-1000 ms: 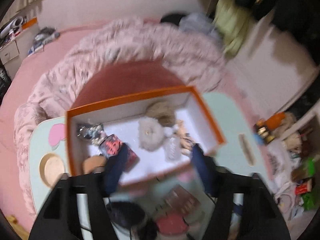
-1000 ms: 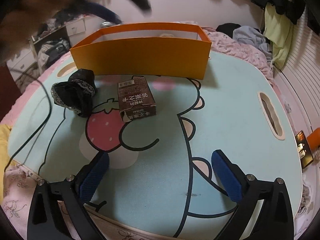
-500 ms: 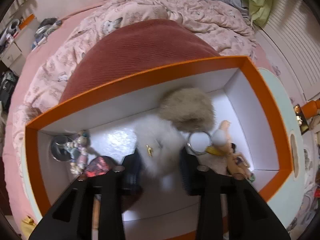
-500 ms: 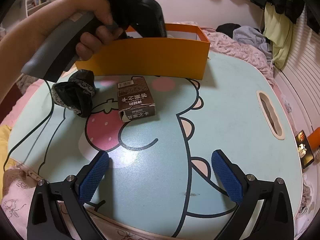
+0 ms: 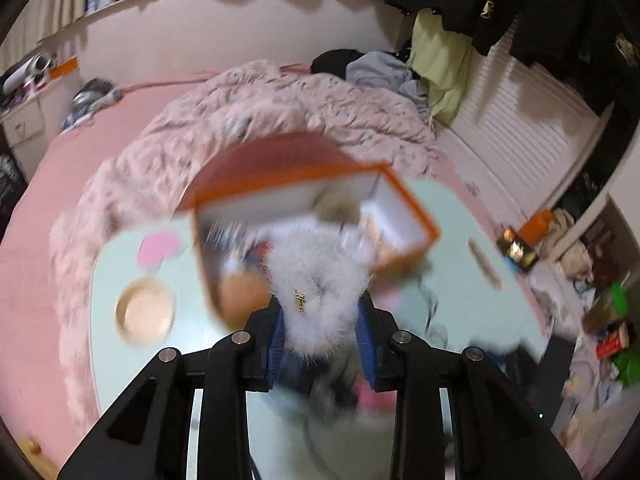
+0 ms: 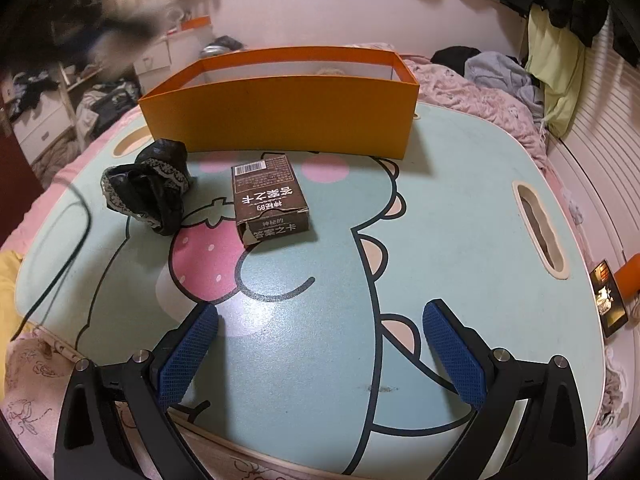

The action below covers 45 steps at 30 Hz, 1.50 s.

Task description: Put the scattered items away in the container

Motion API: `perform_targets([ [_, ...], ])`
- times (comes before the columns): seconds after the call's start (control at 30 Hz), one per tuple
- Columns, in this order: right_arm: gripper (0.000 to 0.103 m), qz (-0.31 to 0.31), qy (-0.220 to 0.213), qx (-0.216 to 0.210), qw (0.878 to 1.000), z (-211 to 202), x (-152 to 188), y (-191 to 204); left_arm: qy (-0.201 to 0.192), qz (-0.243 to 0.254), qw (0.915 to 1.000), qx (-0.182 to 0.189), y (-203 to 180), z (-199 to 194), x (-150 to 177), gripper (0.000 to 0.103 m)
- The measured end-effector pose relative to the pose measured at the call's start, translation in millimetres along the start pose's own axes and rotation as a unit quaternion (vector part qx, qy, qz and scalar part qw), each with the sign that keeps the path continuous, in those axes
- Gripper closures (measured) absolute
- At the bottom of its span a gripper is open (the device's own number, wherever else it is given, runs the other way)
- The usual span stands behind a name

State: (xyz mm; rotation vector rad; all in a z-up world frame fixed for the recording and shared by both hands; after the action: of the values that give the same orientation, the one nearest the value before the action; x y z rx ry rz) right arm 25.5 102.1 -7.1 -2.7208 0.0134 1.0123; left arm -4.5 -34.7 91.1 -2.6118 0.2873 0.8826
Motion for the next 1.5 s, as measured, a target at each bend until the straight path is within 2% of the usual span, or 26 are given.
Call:
perform_targets([
  [0.07, 0.000, 0.000, 0.000, 0.000, 1.000, 0.1, -0.1, -0.4, 0.008, -0.014, 0.9998, -0.015, 11.9, 8.5, 27.2, 0.070],
  [0.1, 0.000, 0.000, 0.000, 0.001, 1.000, 0.2, -0.1, -0.7, 0.011, -0.019, 0.9992, -0.034, 17.4, 14.4, 40.7, 0.070],
  [0.17, 0.000, 0.000, 0.000, 0.000, 1.000, 0.1, 0.1, -0.9, 0.007, -0.030, 0.9984, -0.047, 23.2, 25.7, 53.2, 0.070],
  [0.23, 0.000, 0.001, 0.000, 0.000, 1.000, -0.5, 0.6, -1.1, 0.004, -0.039, 0.9988, -0.030, 20.9, 39.7, 56.6, 0.070],
  [0.33, 0.000, 0.001, 0.000, 0.001, 1.000, -0.3, 0.3, -0.6, 0.017, -0.015, 0.9997, -0.005, -1.3, 60.4, 58.9, 0.070],
  [0.43, 0.000, 0.003, 0.000, 0.002, 1.000, -1.3, 1.0, -1.8, 0.007, -0.002, 0.9999, 0.008, -16.2, 58.9, 64.1, 0.068],
  [0.53, 0.000, 0.004, 0.000, 0.002, 1.000, -3.0, 2.5, -3.2, -0.013, -0.021, 0.9996, -0.010, -7.2, 46.9, 66.8, 0.045],
  [0.57, 0.000, 0.005, 0.000, 0.001, 1.000, -2.9, 2.2, -3.3, -0.024, -0.032, 0.9992, -0.007, -2.5, 39.7, 69.6, 0.031],
  [0.6, 0.000, 0.009, -0.002, -0.003, 1.000, -3.7, 2.2, -4.7, -0.035, -0.045, 0.9983, -0.001, 2.6, 32.8, 73.0, 0.025],
  [0.63, 0.002, 0.014, -0.004, -0.011, 1.000, -5.2, 1.7, -6.7, -0.043, -0.056, 0.9975, 0.004, 6.8, 29.5, 76.2, 0.024],
  [0.7, 0.019, 0.034, -0.016, -0.024, 0.999, -14.3, -3.7, -15.8, -0.048, -0.074, 0.9961, 0.012, 15.2, 26.7, 82.0, 0.024],
  [0.73, 0.028, 0.040, -0.027, -0.025, 0.999, -22.0, -10.5, -20.0, -0.047, -0.079, 0.9957, 0.014, 18.2, 28.2, 84.7, 0.024],
  [0.83, 0.028, 0.036, -0.060, -0.029, 0.997, -47.9, -54.6, -25.5, -0.042, -0.100, 0.9934, 0.035, 25.6, 36.5, 92.6, 0.024],
  [0.97, 0.028, 0.008, -0.069, -0.018, 0.997, -53.3, -137.2, -17.1, -0.060, -0.085, 0.9941, 0.030, 18.0, 38.9, 96.5, 0.022],
  [1.07, 0.028, -0.019, -0.019, -0.022, 0.999, -12.1, -187.9, -4.1, -0.064, -0.084, 0.9938, 0.034, 19.4, 37.2, 98.9, 0.021],
  [1.17, 0.028, -0.036, 0.037, 0.022, 0.998, 41.5, -214.7, 0.2, -0.068, -0.086, 0.9932, 0.039, 21.2, 36.5, 100.2, 0.021],
  [1.23, 0.028, -0.043, 0.072, 0.033, 0.996, 72.0, -219.8, 1.1, -0.071, -0.088, 0.9926, 0.044, 22.6, 36.2, 101.0, 0.020],
  [1.33, 0.028, -0.027, 0.130, 0.021, 0.991, 108.2, -214.5, -2.1, -0.074, -0.093, 0.9915, 0.052, 24.7, 34.8, 101.5, 0.020],
  [1.43, 0.028, -0.035, 0.144, 0.044, 0.988, 129.9, -210.5, 4.7, -0.077, -0.095, 0.9909, 0.057, 24.5, 34.2, 101.6, 0.020],
  [1.5, 0.029, -0.069, 0.143, 0.077, 0.984, 137.0, -208.0, 16.2, -0.077, -0.094, 0.9910, 0.056, 23.6, 33.7, 101.3, 0.020],
])
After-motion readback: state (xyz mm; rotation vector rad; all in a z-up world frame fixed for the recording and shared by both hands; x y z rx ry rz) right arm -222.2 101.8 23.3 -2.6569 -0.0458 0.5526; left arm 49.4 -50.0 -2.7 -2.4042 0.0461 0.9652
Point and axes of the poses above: each gripper's, at about its wrist camera, not at the fingertips, and z roughly the way its jaws point, y to its left, x to its underside, the point moved 3 cm from there along z, roughly the way its jaws point, and after that the axes turned 6 degrees about x, right-handed, at the moved point
